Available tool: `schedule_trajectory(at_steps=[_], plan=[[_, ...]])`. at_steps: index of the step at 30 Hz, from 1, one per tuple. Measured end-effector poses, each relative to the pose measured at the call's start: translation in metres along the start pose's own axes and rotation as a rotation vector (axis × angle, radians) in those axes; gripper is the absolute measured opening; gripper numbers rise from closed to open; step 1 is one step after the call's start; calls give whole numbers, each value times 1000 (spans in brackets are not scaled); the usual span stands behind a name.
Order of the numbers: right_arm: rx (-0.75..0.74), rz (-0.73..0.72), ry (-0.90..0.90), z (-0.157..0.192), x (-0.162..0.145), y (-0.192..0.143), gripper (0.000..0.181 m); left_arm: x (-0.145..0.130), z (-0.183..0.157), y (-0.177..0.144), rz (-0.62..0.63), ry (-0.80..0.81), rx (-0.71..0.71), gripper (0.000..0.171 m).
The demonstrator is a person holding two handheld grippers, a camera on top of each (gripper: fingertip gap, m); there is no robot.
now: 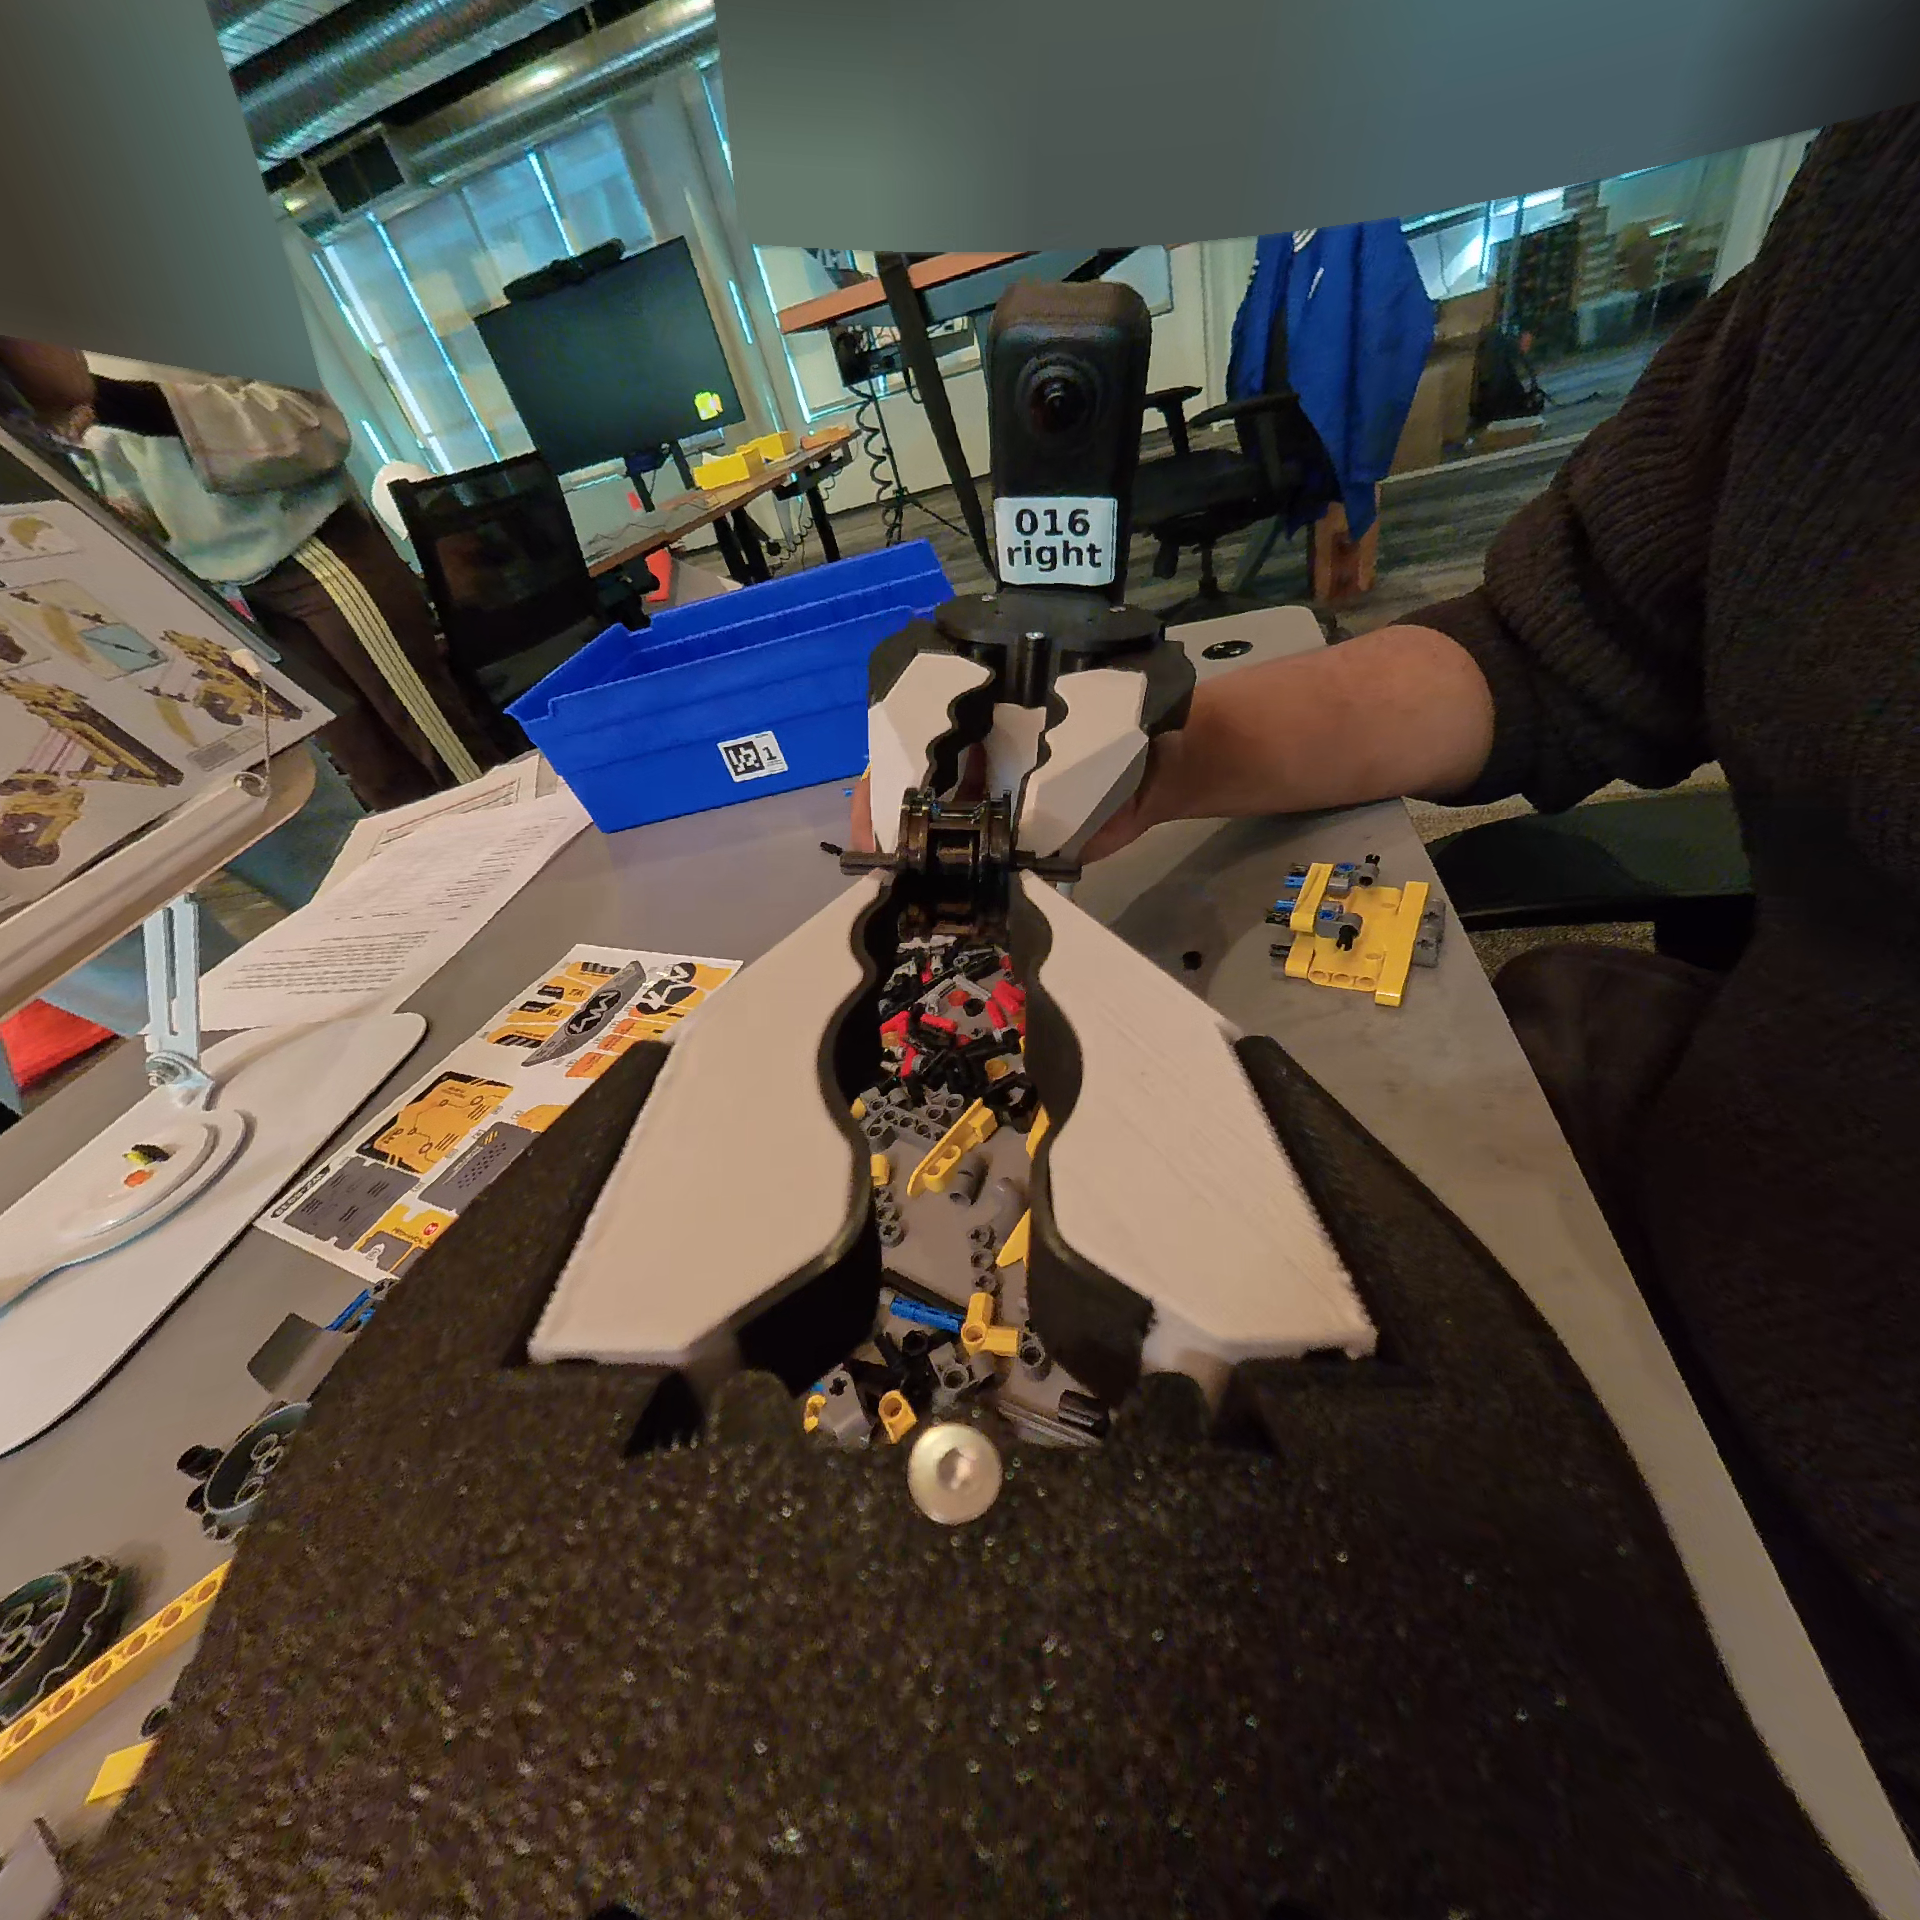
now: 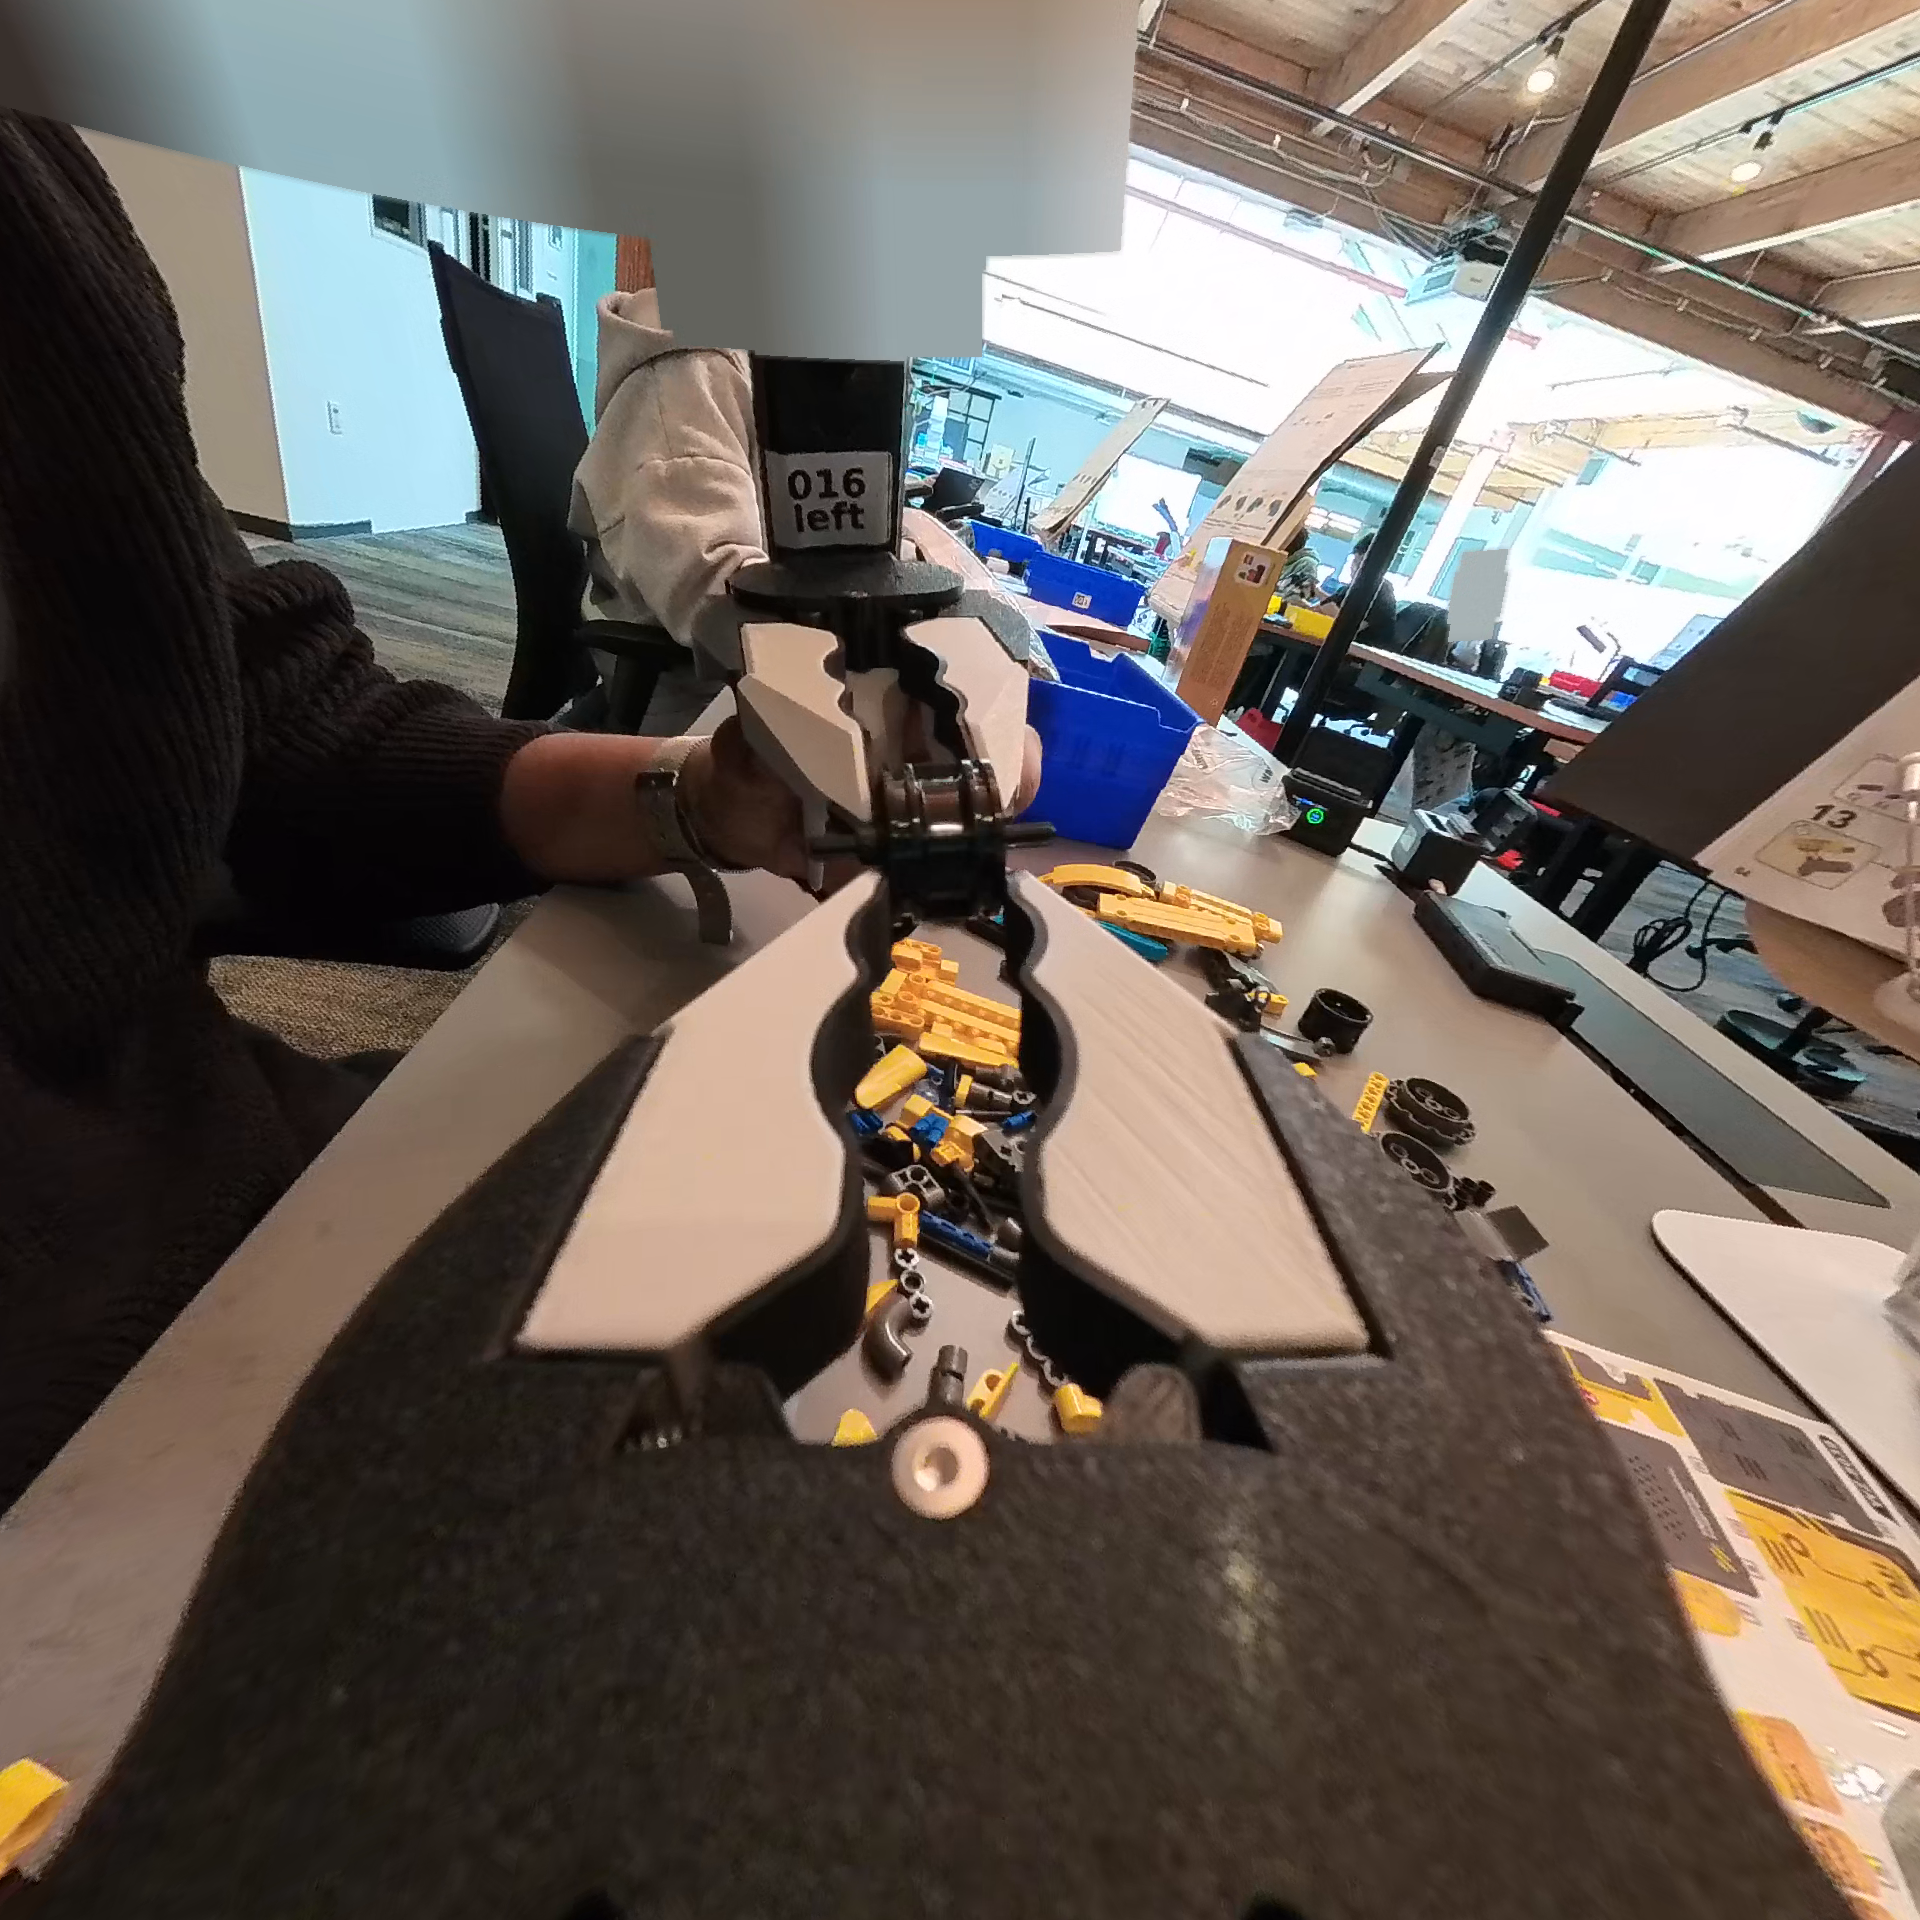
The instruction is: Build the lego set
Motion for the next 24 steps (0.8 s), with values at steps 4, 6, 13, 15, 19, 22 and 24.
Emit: schedule_trajectory(at_steps=[4,6,13,15,19,22,24], plan=[[-5,6,0,-1,-2,1,21,-1,0,0,7,0,4,19],[-9,9,-1,-1,-3,1,21,-1,0,1,10,0,5,19],[-25,20,-13,-1,-3,2,21,-1,1,1,11,-9,1,19],[-32,16,-12,0,-2,2,21,-1,1,0,4,-13,-3,19],[-51,17,-26,0,-1,3,21,-1,1,0,-2,-14,-4,19],[-66,23,-39,0,-1,3,21,-1,2,1,2,-14,2,20],[-79,25,-46,0,-2,3,21,-1,2,1,5,-13,8,20]])
Point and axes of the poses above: each gripper's, where its closed fingertips meet, y out along the fingers, x out of its top, z = x × y across the jaws, the point moved 7 cm from there along -y, back along the fingers, and after that the axes turned 6 degrees about z, right-handed, at the moved point
